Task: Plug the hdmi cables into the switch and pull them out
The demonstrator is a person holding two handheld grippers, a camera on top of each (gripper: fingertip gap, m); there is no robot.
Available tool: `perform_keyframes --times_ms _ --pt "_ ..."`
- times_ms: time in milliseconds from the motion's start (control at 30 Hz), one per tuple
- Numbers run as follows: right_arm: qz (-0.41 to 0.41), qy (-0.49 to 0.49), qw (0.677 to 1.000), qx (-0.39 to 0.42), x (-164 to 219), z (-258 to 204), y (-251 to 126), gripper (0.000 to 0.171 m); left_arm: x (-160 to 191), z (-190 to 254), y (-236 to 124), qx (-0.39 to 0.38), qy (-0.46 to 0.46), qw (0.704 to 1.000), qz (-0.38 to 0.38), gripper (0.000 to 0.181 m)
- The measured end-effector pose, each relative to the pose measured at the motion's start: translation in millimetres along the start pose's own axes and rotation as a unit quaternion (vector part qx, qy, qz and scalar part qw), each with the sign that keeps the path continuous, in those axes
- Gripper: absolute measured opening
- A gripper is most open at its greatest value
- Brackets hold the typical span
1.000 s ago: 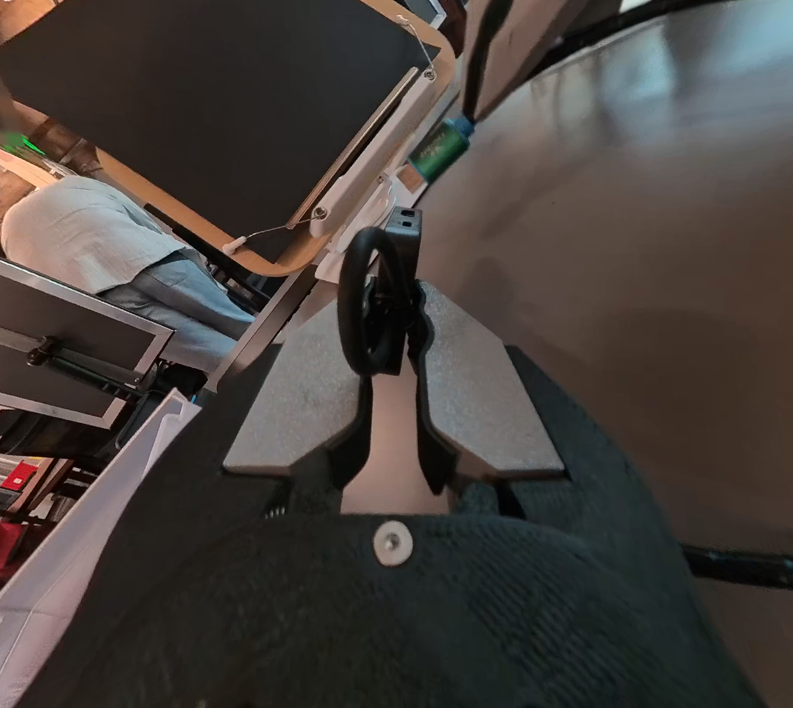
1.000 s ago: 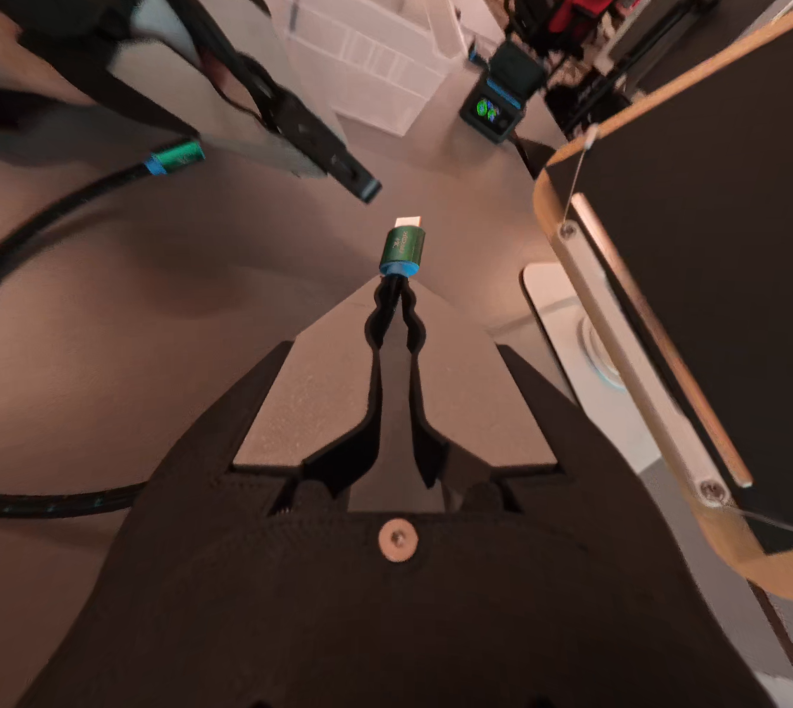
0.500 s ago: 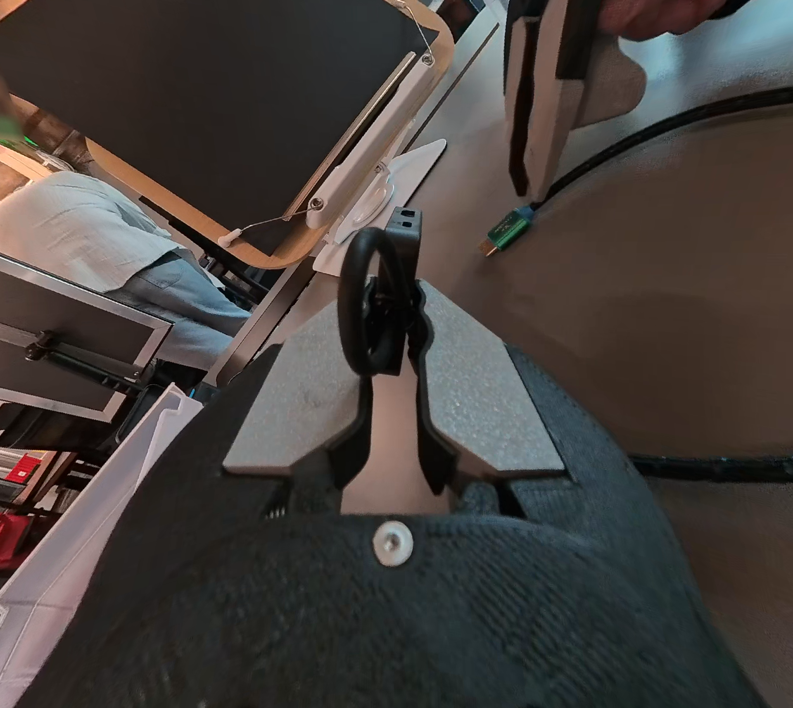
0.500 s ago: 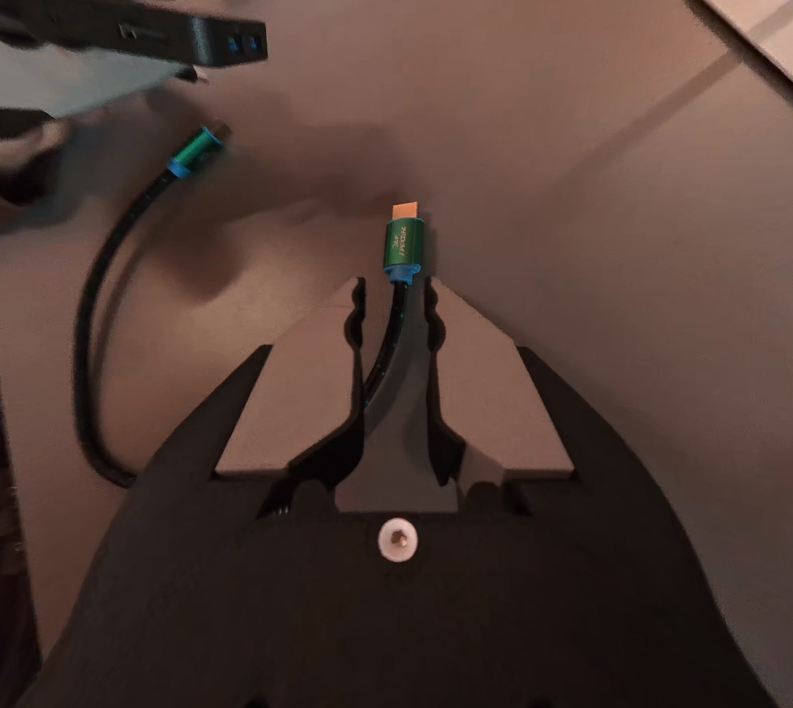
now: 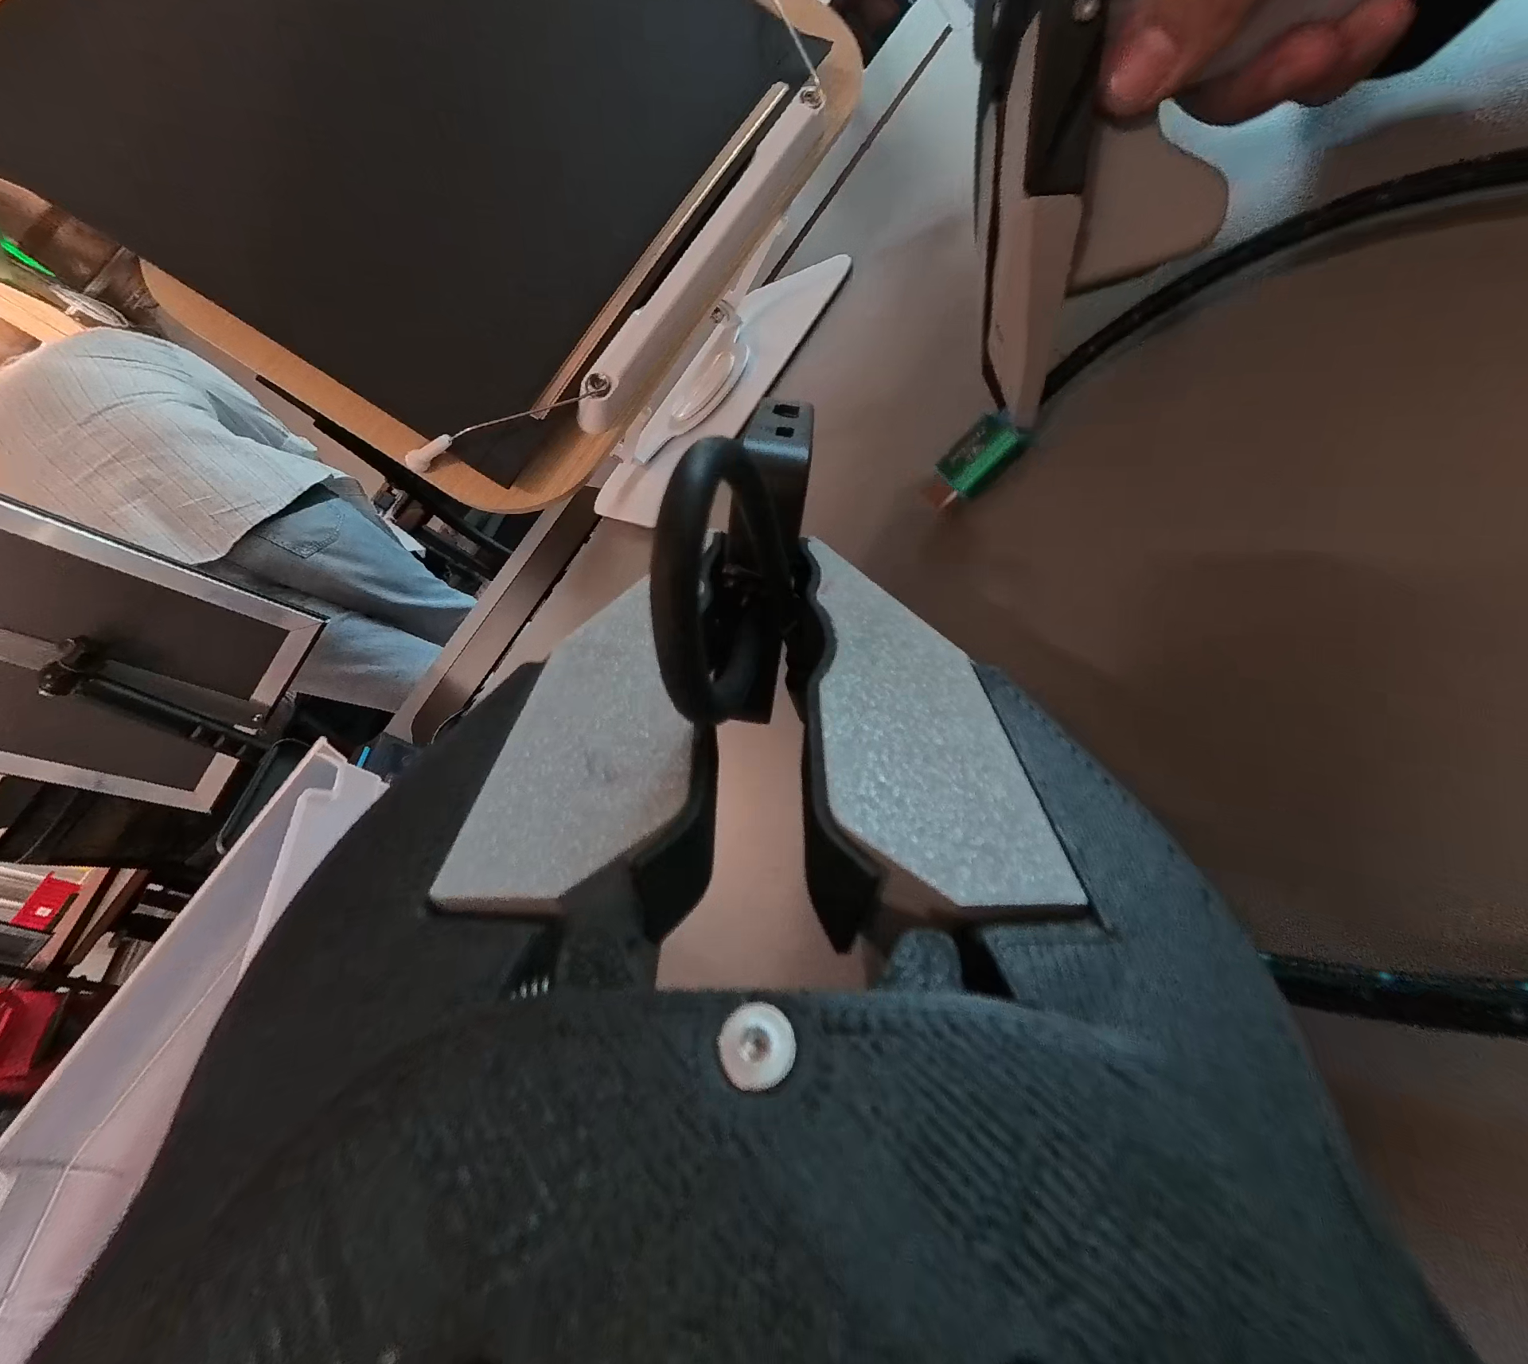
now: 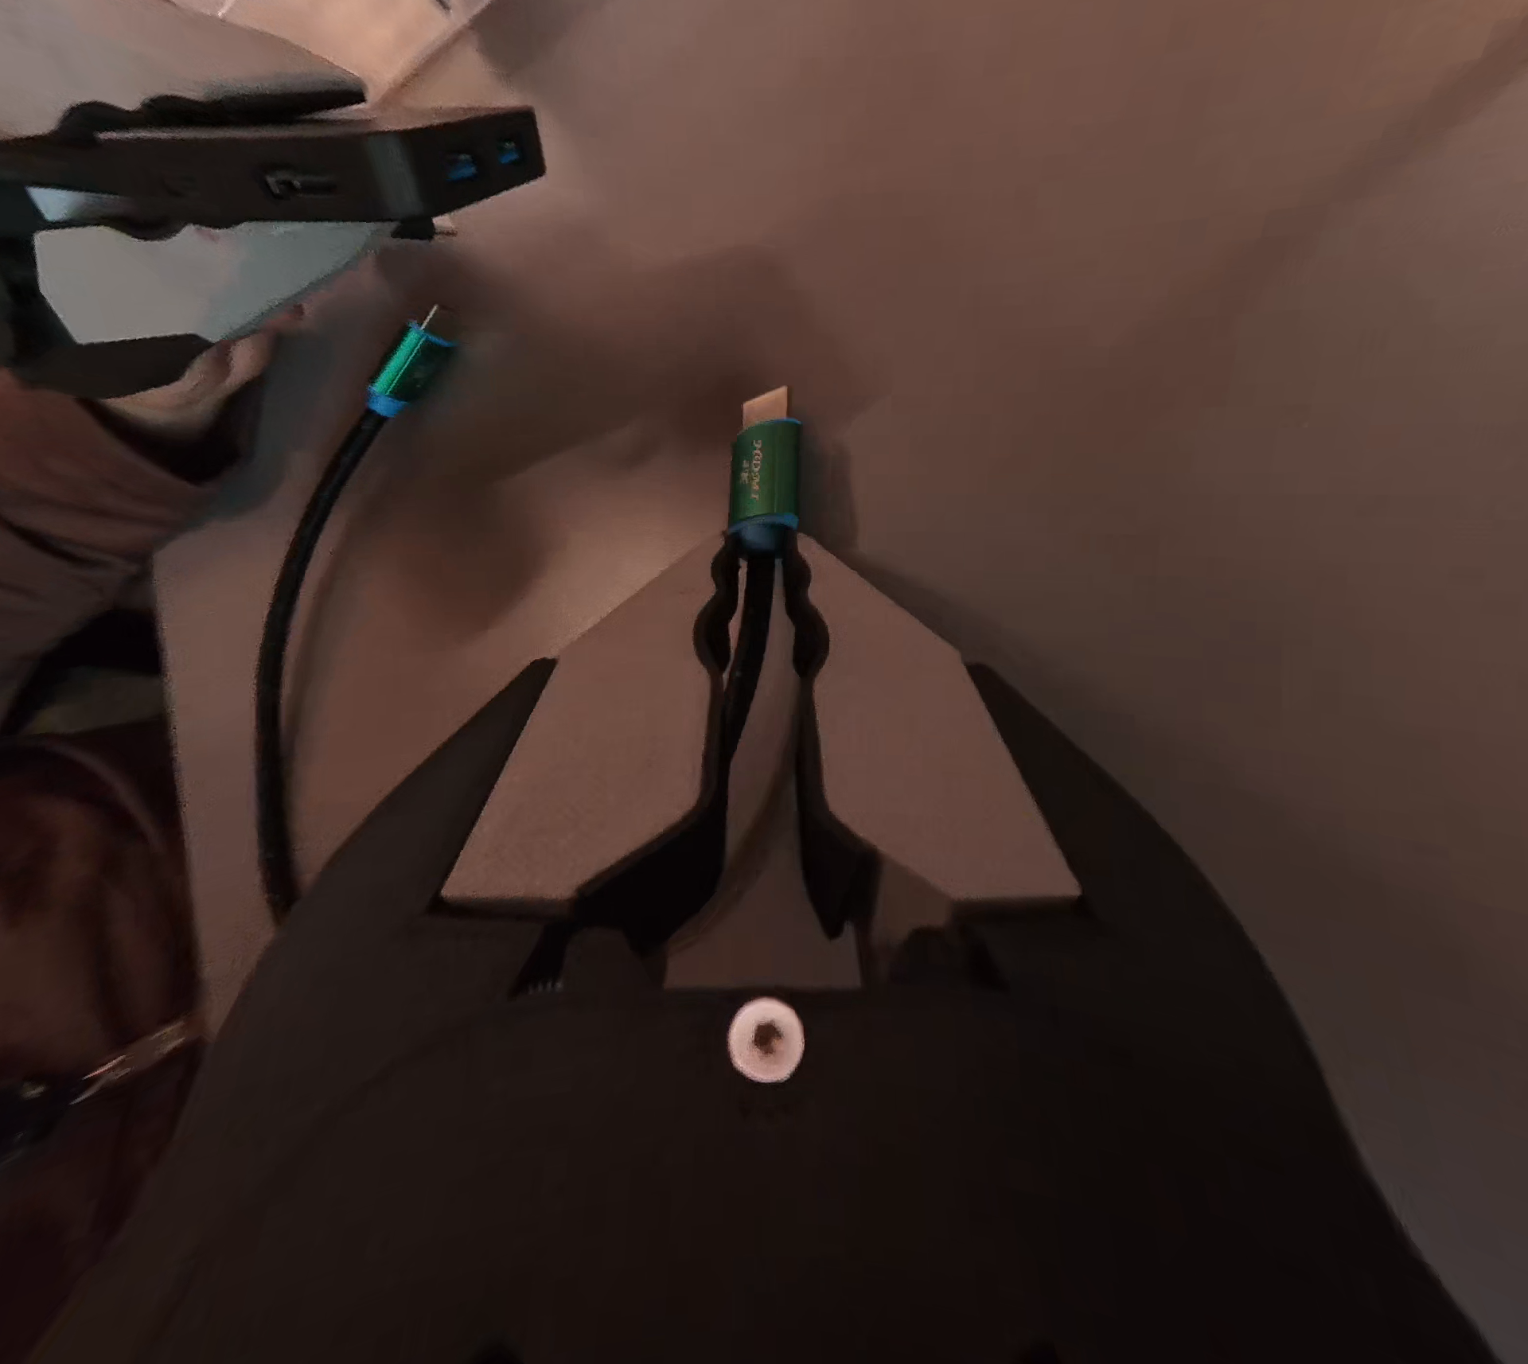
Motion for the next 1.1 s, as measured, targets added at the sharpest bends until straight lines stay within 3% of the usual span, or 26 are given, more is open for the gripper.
perform_keyframes --times_ms 33,133,233,367,500,567,600,667,833,1000,1067,1100 --pt "0.018 -0.022 0.999 0.022 -4 -2 -6 0.007 0 -1 0 -0.007 -0.001 1.0 -0.003 0.011" --pt "0.135 -0.122 0.976 0.121 -22 -20 -47 0.007 2 -8 -3 -0.03 -0.015 0.999 -0.005 0.011" --pt "0.265 -0.259 0.897 0.242 -30 -63 -97 0.007 2 -14 -8 -0.059 -0.027 0.998 0.001 0.012" --pt "0.326 -0.409 0.762 0.382 -19 -124 -121 0.007 1 -19 -13 -0.084 -0.032 0.996 0.012 0.014" --pt "0.383 -0.464 0.564 0.566 -7 -163 -129 0.007 -1 -28 -23 -0.156 -0.023 0.987 0.019 0.015" --pt "0.373 -0.485 0.514 0.601 -5 -171 -126 0.006 -1 -35 -30 -0.184 -0.039 0.982 0.031 0.015" --pt "0.358 -0.502 0.51 0.6 -5 -172 -119 0.006 0 -37 -32 -0.189 -0.049 0.98 0.036 0.015" --pt "0.3 -0.555 0.533 0.564 -7 -170 -94 0.006 2 -38 -32 -0.179 -0.067 0.981 0.038 0.014" --pt "0.108 -0.634 0.657 0.393 1 -148 -20 0.007 0 -28 -23 -0.139 -0.037 0.989 0.025 0.014" --pt "0.002 -0.619 0.755 0.216 23 -143 9 0.009 0 -21 -16 -0.106 -0.022 0.994 0.016 0.014" --pt "-0.032 -0.594 0.787 0.162 29 -137 14 0.026 1 -22 -16 -0.102 -0.028 0.994 0.013 0.014" --pt "-0.04 -0.578 0.801 0.15 28 -133 14 0.027 1 -22 -16 -0.101 -0.031 0.994 0.012 0.014"
Point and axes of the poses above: each gripper's, where its closed fingertips meet, y out along the fingers, x out of its underside, z = x × y across the jaws, the point moved 10 cm from there along -y, back along the fingers, and after that the axes turned 3 degrees about -y, right-handed, at the moved point
